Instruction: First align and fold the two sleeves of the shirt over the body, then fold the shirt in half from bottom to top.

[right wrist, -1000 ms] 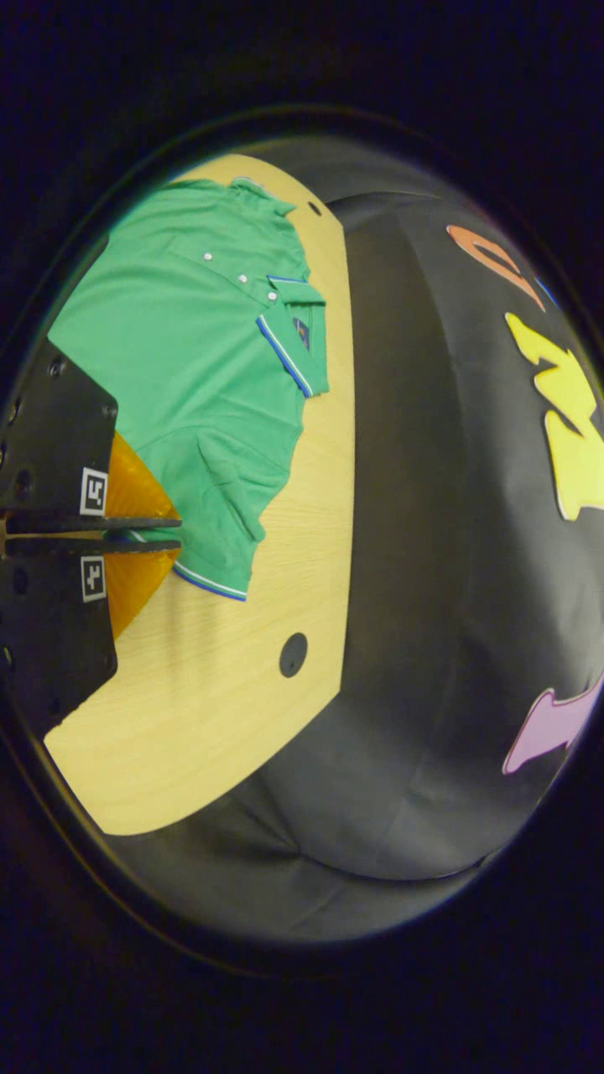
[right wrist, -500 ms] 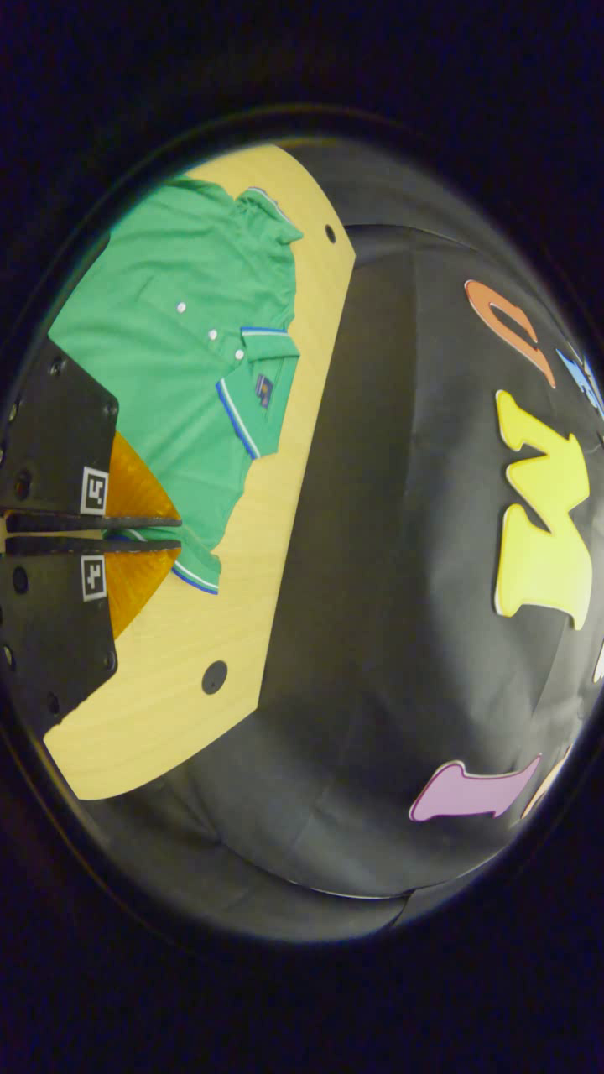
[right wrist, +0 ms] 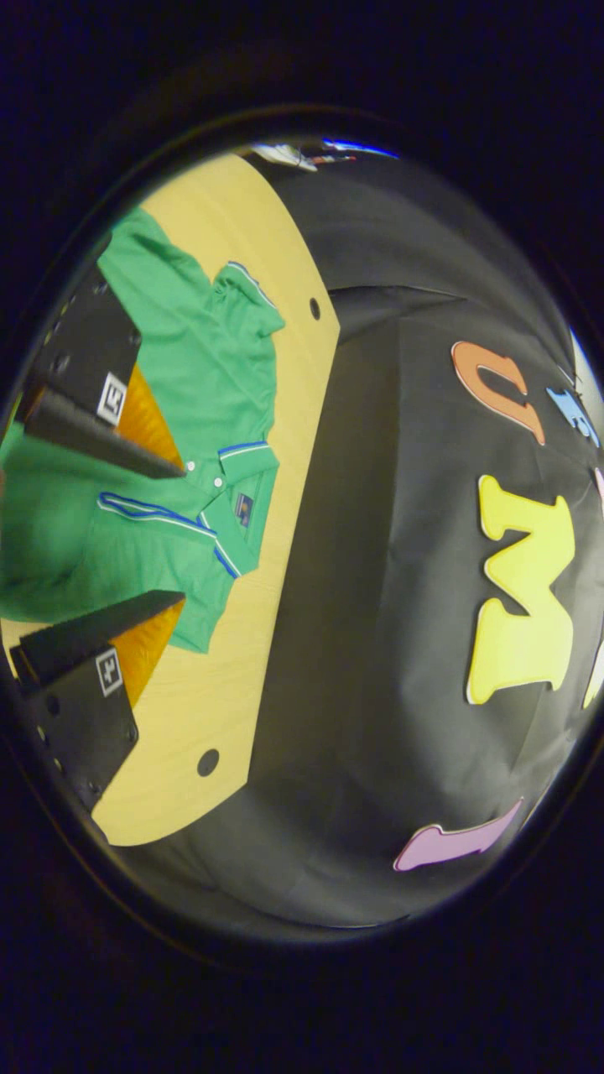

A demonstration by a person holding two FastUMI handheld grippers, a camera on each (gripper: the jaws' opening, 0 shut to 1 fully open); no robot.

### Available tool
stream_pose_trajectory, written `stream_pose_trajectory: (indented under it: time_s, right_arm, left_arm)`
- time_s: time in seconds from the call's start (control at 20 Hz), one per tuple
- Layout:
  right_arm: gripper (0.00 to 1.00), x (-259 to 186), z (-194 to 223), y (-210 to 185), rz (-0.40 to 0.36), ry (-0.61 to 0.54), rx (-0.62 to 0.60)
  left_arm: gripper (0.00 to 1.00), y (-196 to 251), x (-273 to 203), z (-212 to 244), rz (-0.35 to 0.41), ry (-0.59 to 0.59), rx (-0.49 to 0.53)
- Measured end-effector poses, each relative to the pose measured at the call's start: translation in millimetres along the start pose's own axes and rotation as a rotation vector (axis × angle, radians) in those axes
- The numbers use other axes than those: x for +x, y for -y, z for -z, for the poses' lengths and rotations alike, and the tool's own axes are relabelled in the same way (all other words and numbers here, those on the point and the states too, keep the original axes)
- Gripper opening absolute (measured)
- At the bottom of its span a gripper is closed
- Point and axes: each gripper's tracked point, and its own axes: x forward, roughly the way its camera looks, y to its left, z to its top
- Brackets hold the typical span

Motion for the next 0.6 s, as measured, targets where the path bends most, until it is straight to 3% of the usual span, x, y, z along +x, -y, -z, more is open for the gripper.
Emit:
stream_pose_trajectory:
  time_s: [0.05, 0.1, 0.4, 0.6]
  right_arm:
    - [0.94, -9, -3, 1, 0.009, 0.021, 0.011]
    - [0.98, -19, -8, 4, 0.024, 0.041, 0.019]
    - [0.97, -95, -35, 21, 0.035, 0.146, 0.1]
    - [0.95, -165, -43, 32, 0.029, 0.264, 0.066]
  left_arm:
    - [1.0, -1, 0, -2, -0.003, 0.003, -0.002]
    - [1.0, -4, 0, -5, -0.012, 0.013, -0.004]
    - [1.0, -34, 12, -26, -0.091, 0.053, -0.039]
    - [1.0, -47, 35, -42, -0.127, 0.038, -0.029]
